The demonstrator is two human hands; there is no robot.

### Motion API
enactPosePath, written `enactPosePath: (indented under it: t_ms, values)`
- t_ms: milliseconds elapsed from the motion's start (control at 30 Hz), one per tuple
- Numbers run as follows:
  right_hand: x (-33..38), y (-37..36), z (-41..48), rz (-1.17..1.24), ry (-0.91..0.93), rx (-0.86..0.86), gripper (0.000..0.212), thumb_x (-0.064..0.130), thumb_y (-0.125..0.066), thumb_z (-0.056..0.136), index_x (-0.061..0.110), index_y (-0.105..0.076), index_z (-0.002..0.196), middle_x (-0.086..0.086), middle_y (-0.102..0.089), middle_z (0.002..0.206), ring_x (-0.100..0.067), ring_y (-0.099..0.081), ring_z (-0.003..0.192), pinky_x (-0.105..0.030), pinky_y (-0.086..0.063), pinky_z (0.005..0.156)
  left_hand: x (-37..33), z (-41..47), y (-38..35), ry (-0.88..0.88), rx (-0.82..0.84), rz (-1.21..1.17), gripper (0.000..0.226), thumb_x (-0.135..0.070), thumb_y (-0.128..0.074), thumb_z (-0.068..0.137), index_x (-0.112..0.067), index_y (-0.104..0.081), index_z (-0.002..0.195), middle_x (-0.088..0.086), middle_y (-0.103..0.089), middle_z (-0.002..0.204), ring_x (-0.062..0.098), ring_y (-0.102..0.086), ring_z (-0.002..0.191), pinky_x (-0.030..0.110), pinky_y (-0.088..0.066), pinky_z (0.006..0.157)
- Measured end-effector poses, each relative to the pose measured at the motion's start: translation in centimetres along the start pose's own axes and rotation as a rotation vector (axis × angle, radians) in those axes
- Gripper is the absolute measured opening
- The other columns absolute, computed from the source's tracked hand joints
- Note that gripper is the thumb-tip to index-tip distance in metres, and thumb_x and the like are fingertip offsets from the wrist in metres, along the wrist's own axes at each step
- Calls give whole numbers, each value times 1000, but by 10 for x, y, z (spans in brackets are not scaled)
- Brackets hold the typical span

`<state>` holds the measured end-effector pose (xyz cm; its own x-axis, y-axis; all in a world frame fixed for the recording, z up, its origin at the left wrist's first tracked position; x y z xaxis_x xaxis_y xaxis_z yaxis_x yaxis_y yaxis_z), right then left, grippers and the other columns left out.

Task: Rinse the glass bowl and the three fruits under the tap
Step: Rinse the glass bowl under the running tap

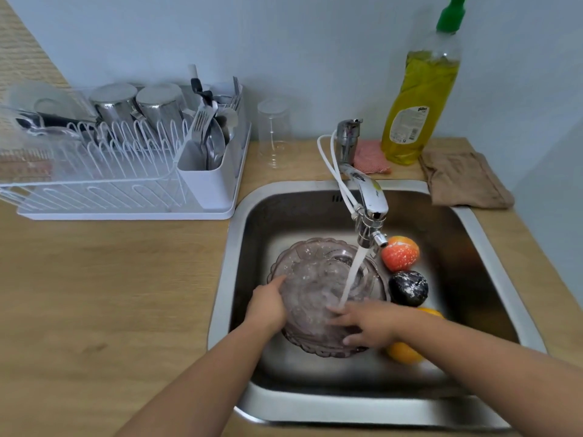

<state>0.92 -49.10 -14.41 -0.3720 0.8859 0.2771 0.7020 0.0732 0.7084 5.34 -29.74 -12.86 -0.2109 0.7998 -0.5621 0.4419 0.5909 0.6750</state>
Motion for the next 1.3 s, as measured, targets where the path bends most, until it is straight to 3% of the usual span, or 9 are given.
enactPosePath:
  t_ms: [233,333,433,533,667,833,967,1200,1300]
  values:
    - [10,0,-12,116,-77,14,72,62,-54,84,37,-28,147,-3,-15,159,-28,-21,144,-39,-14,118,1,3,0,17,-30,16,60,-8,-50,91,-33,-38,144,17,-41,134,33,-52,116,41,-43,105]
    - [22,-6,-13,36,-71,-31,72,37,-65,83,39,-29,146,-10,-13,159,-32,-28,140,-36,-29,113,-2,0,-2,41,25,-4,69,-7,-65,87,-31,-37,146,16,-36,140,32,-47,125,37,-38,108]
    - [24,0,-11,107,-67,-112,66,13,-54,86,40,-36,143,-8,-21,157,-32,-38,135,-33,-36,107,-6,-1,1,57,-19,-126,74,-11,-74,81,-30,-40,144,14,-48,133,29,-51,121,35,-44,105]
    - [30,3,-9,228,-35,-119,67,8,-51,87,42,-36,143,-6,-19,159,-28,-32,140,-29,-29,111,-10,-7,0,74,-5,-315,74,-9,-71,82,-32,-37,144,9,-51,135,26,-53,120,32,-50,92]
    - [41,5,-10,318,18,-218,68,4,-48,85,41,-39,142,7,-40,150,-20,-38,137,-28,-33,110,-13,-12,-1,83,3,-344,73,5,-56,88,-30,-32,148,9,-46,142,24,-50,126,35,-49,100]
    - [51,-1,-15,345,66,-204,70,35,-55,91,44,-15,148,3,-34,154,-21,-35,139,-32,-31,113,-22,-9,26,36,-113,-267,73,5,-47,87,-27,-28,150,11,-45,145,27,-48,129,39,-46,104]
    - [42,-5,-28,275,6,-139,68,54,-47,92,32,-20,150,5,-23,158,-15,-24,144,-29,-22,116,-29,-16,41,-44,-160,-161,75,3,-46,88,-32,-26,150,10,-47,143,28,-53,121,31,-50,95]
    - [38,-2,-28,154,-94,-155,67,51,-37,97,18,-18,152,0,-19,159,-15,-17,146,-37,-19,117,-59,-27,64,-227,-246,206,87,6,-44,82,-35,-13,152,12,-58,98,28,-58,91,41,-51,83]
    - [44,1,-23,147,-93,-182,67,51,-36,97,18,-16,152,-1,-15,160,-16,-15,147,-37,-16,117,-69,-32,70,-260,-264,309,92,9,-42,80,-38,-10,152,13,-54,127,31,-56,109,40,-49,88]
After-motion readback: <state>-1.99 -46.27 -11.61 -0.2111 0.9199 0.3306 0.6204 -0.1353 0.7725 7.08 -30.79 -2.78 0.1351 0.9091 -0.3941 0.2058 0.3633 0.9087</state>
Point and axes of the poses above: each hand's wrist, its own z-axis towards the middle knuckle, its own y-axis out of the back of the hand, x = y × z, the point moved 4 cm from there along z, towards the middle knuckle
